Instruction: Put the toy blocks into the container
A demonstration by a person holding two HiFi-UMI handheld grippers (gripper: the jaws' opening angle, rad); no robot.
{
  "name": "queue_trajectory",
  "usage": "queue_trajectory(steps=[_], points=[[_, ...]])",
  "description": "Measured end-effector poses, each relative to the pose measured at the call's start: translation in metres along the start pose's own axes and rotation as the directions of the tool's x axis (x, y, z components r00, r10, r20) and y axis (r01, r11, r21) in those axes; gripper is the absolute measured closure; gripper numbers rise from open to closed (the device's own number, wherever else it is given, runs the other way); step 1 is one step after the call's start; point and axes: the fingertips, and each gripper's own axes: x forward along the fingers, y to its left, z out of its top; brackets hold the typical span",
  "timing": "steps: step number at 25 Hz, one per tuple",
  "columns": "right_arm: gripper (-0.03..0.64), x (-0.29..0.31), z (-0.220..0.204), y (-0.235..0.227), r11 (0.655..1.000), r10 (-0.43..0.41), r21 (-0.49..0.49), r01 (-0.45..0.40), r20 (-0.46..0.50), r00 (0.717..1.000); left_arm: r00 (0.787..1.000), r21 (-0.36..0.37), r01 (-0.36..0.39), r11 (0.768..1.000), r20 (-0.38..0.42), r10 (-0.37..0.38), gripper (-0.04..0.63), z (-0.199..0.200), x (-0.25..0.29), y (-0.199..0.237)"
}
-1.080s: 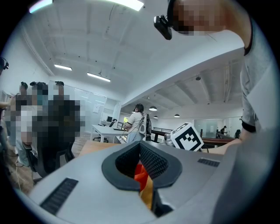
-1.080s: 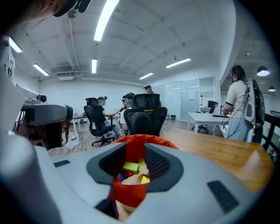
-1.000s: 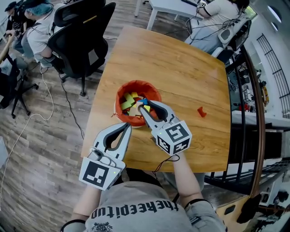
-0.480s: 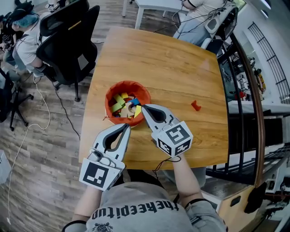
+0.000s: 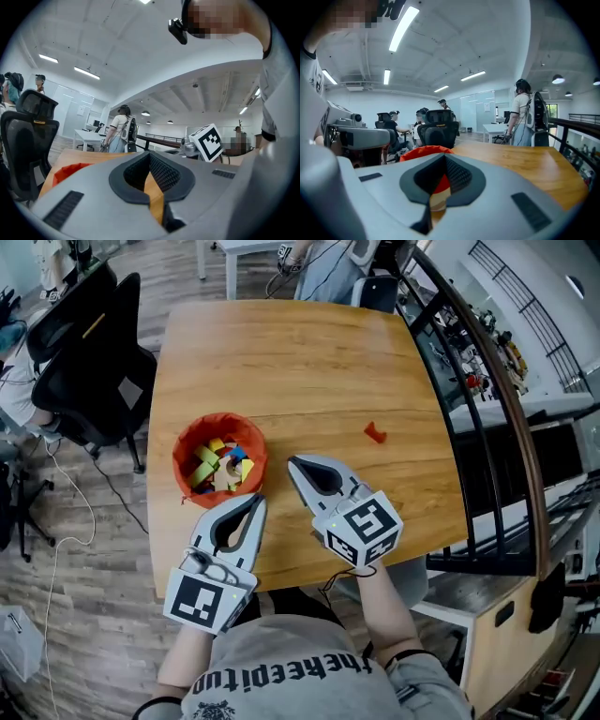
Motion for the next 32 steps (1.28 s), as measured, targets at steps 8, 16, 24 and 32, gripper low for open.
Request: queue_trajectory(steps=[8, 16, 24, 32], points=[[0.606, -0.048, -0.006, -0.035, 0.990, -0.131, 0.047, 0.130, 0.015, 0.991, 0.990, 0.015, 0.139, 0.990, -0.009, -0.139, 0.581, 0.001, 0.039, -0.036], [0.606, -0.095, -0.017, -0.064, 0.959, -0.269, 0.091, 0.267, 0.015, 0.963, 0.956, 0.020, 0.291, 0.956, -0.034, -0.290, 0.581, -0.005, 0.072, -0.074], [0.606, -0.132, -0.026, -0.082, 0.926, -0.360, 0.121, 0.356, 0.012, 0.933, 0.920, 0.017, 0.390, 0.920, -0.053, -0.389, 0.581, -0.009, 0.091, -0.107], [0.606, -0.151, -0.031, -0.098, 0.914, -0.387, 0.138, 0.382, 0.011, 0.922, 0.909, 0.020, 0.414, 0.910, -0.064, -0.412, 0.581, -0.010, 0.107, -0.123]])
